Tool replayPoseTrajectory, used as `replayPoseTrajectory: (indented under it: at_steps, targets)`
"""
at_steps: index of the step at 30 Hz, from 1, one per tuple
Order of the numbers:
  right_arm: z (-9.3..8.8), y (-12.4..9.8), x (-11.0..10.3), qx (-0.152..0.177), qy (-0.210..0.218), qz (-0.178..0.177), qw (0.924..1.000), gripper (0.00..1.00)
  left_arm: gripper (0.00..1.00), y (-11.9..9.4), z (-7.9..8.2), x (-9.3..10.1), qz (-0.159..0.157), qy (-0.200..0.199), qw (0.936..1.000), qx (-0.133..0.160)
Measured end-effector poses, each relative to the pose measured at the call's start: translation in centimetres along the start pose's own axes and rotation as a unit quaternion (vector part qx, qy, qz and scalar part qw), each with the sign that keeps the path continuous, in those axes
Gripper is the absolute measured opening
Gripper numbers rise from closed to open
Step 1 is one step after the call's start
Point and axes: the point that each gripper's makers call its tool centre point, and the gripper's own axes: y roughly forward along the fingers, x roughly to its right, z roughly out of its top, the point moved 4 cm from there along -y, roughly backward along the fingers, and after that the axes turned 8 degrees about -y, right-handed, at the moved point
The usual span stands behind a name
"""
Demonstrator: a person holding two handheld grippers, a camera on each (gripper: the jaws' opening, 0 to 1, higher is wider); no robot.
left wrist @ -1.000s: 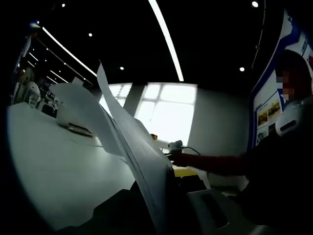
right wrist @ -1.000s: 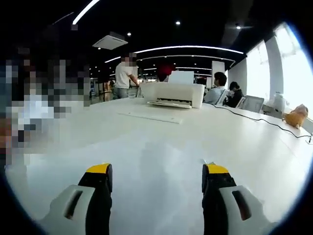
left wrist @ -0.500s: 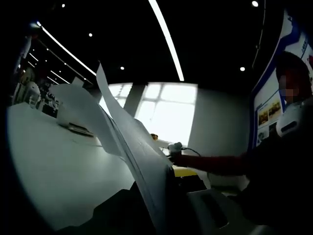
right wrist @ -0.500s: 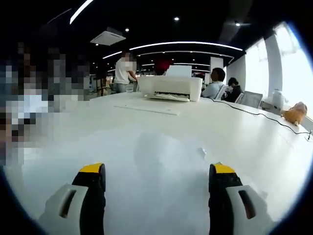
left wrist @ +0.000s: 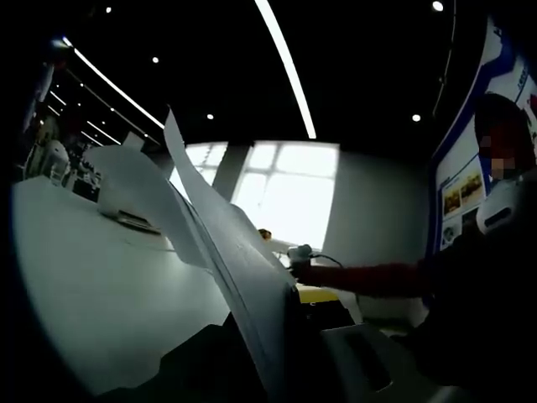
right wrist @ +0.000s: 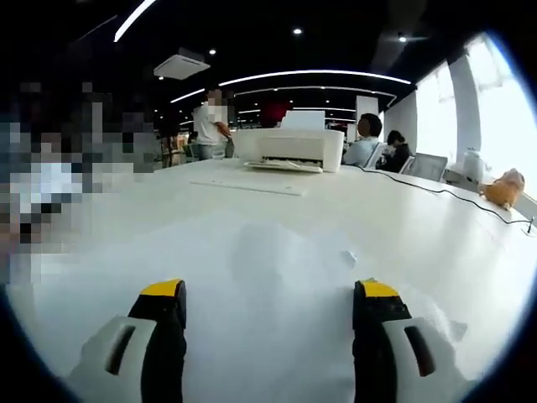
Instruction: Organize the stack of printing papers by aligning and flattening the scattered papers on the table
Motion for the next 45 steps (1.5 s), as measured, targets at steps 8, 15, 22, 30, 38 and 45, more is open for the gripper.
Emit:
replayPoseTrajectory:
  at_steps: [8, 15, 22, 30, 38, 45]
  targets:
    - [0.1, 0.0, 0.0, 0.001, 0.003, -0.003, 1.0000, 0.68, 0.08, 0.0, 0.1, 0.0, -0.002, 0.001, 1.0000, 0.001]
    - [0.1, 0.1, -0.1, 0.002, 0.002, -0.001, 1.0000, 0.65, 0.08, 0.0, 0.1, 0.0, -0.003, 0.000, 1.0000, 0.001]
    - [0.2, 0.1, -0.2, 0.005, 0.000, 0.005, 1.0000, 0.58, 0.08, 0.0, 0.1, 0.0, 0.000, 0.001, 1.0000, 0.000]
    - [0.4, 0.1, -0.8, 0.011, -0.004, 0.016, 0.9998, 0.42, 0.08, 0.0, 0.0, 0.0, 0.000, 0.002, 1.0000, 0.000]
    - [0.4, 0.0, -1.4, 0.013, -0.009, 0.022, 0.9996, 0.36, 0.08, 0.0, 0.1, 0.0, -0.001, 0.002, 1.0000, 0.001]
    - [0.3, -0.5, -1.4, 0.005, -0.002, 0.023, 0.9997, 0.11, 0.08, -0.1, 0.1, 0.0, -0.002, 0.003, 1.0000, 0.001]
